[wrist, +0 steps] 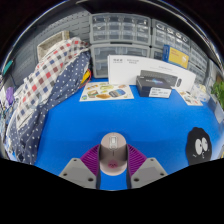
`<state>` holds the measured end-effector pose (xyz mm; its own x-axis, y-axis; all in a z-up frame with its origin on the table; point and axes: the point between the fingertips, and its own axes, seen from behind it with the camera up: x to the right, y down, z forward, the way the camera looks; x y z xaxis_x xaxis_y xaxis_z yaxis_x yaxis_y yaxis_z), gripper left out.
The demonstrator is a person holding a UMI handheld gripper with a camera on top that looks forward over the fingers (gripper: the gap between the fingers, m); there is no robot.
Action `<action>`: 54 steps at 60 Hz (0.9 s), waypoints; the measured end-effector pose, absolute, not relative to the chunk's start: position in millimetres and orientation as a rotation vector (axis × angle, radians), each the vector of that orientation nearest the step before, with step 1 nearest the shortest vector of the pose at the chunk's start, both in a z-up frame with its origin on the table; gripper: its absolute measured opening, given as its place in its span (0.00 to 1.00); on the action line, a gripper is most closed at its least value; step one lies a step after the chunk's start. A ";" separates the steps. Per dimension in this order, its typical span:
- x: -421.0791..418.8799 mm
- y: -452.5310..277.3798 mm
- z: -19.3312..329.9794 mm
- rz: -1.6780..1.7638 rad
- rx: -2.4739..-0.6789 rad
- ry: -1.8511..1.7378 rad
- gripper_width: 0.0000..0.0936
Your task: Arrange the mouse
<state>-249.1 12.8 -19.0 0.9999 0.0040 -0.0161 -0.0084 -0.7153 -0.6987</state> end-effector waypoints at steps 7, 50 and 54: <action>-249.8 13.3 -18.6 0.037 -2.378 -0.021 0.36; 23.3 14.2 235.4 -0.033 -2.039 -0.084 0.36; 58.5 3.1 199.6 -0.058 -2.109 -0.046 0.36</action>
